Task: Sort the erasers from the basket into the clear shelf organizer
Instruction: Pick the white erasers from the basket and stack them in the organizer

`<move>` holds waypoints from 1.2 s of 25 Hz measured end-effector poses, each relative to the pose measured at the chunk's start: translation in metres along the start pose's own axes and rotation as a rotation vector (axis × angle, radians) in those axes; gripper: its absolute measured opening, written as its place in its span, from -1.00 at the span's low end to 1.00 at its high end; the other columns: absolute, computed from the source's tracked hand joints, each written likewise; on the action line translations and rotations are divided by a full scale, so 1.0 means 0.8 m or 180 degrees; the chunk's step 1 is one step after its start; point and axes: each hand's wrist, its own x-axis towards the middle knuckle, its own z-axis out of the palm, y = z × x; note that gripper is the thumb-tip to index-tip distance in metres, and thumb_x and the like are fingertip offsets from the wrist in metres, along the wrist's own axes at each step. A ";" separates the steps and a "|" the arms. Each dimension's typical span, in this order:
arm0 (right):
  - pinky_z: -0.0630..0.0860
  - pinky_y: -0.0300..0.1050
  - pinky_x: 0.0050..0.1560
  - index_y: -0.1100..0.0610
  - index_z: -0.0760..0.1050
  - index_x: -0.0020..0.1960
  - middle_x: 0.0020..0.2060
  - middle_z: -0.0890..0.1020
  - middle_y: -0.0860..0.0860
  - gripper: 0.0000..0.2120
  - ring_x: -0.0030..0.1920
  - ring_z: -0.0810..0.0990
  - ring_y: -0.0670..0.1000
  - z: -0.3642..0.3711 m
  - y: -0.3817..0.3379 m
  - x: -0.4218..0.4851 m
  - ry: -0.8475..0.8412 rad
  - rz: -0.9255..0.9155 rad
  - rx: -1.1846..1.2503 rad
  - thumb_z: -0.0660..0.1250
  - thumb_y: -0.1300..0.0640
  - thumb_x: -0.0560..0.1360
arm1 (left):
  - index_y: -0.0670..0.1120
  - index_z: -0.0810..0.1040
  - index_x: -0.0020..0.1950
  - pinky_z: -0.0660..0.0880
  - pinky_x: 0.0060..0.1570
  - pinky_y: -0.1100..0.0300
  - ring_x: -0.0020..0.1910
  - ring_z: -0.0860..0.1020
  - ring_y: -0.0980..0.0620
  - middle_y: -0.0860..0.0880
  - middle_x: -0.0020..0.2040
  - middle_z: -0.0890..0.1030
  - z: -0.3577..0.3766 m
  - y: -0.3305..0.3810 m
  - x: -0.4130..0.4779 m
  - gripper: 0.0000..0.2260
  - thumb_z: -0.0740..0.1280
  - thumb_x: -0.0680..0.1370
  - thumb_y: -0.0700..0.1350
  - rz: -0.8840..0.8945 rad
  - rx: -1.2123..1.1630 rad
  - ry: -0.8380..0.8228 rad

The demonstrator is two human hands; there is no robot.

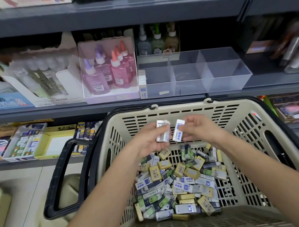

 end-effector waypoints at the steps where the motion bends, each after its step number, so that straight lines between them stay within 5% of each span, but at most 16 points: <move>1: 0.60 -0.28 -0.23 0.22 0.52 0.02 -0.16 0.68 0.10 -0.90 -0.22 0.68 -0.07 0.000 -0.006 -0.002 -0.0027 -0.0066 0.0051 0.29 0.24 0.52 | -0.10 0.52 0.02 0.55 -0.37 0.25 -0.23 0.60 0.05 -0.08 -0.15 0.63 0.001 0.006 -0.002 -0.89 0.35 0.52 -0.21 0.0069 0.0108 0.0041; 4: 0.55 -0.26 -0.18 0.12 0.55 0.03 -0.11 0.68 0.05 -0.89 -0.14 0.64 -0.08 -0.004 -0.018 -0.002 -0.0038 -0.0369 -0.0301 0.27 0.20 0.54 | -0.11 0.52 0.04 0.55 -0.36 0.26 -0.21 0.63 0.06 -0.07 -0.14 0.66 0.002 0.024 -0.010 -0.85 0.35 0.50 -0.27 0.0316 0.0375 0.0166; 7: 0.49 -0.30 -0.32 0.11 0.54 0.04 -0.23 0.68 -0.02 -0.87 -0.27 0.63 -0.16 -0.009 -0.040 0.008 0.0289 -0.0796 -0.0470 0.31 0.23 0.51 | -0.12 0.50 0.07 0.54 -0.33 0.27 -0.17 0.64 0.07 -0.08 -0.07 0.65 -0.007 0.040 -0.017 -0.83 0.36 0.49 -0.24 0.0927 0.0554 0.0430; 11: 0.55 -0.30 -0.30 -0.01 0.51 -0.15 -0.26 0.66 0.01 -0.82 -0.32 0.65 -0.17 -0.005 -0.083 0.031 0.0624 -0.1316 -0.0413 0.34 0.27 0.48 | -0.05 0.48 0.01 0.57 -0.32 0.27 -0.10 0.63 0.04 -0.08 -0.03 0.63 -0.025 0.066 -0.015 -0.84 0.37 0.49 -0.24 0.1861 0.0463 0.1006; 17: 0.51 -0.28 -0.13 -0.10 0.51 -0.19 -0.32 0.57 -0.19 -0.86 -0.24 0.58 -0.11 -0.015 -0.140 0.087 0.1471 -0.1761 -0.1548 0.40 0.12 0.44 | 0.02 0.45 -0.07 0.58 -0.26 0.27 -0.26 0.60 0.23 0.03 -0.12 0.61 -0.036 0.082 0.001 -0.85 0.36 0.51 -0.22 0.2193 0.0240 0.1482; 22: 0.54 -0.02 0.06 -0.02 0.57 -0.02 -0.12 0.65 -0.04 -0.91 -0.04 0.60 -0.02 0.005 -0.146 0.118 0.0785 -0.1417 -0.2412 0.33 0.04 0.49 | 0.00 0.46 -0.03 0.59 -0.24 0.24 -0.14 0.61 0.11 -0.01 -0.09 0.60 -0.046 0.077 0.009 -0.88 0.36 0.52 -0.18 0.2169 -0.0138 0.1510; 30: 0.42 0.01 0.21 0.09 0.46 0.28 0.21 0.55 0.05 -0.69 0.21 0.49 0.10 0.018 -0.146 0.122 0.0159 -0.1179 -0.3270 0.08 0.06 0.62 | -0.13 0.47 0.04 0.60 -0.23 0.24 -0.08 0.63 -0.02 -0.09 -0.06 0.62 -0.046 0.076 0.006 -0.88 0.34 0.52 -0.20 0.2066 -0.0275 0.1325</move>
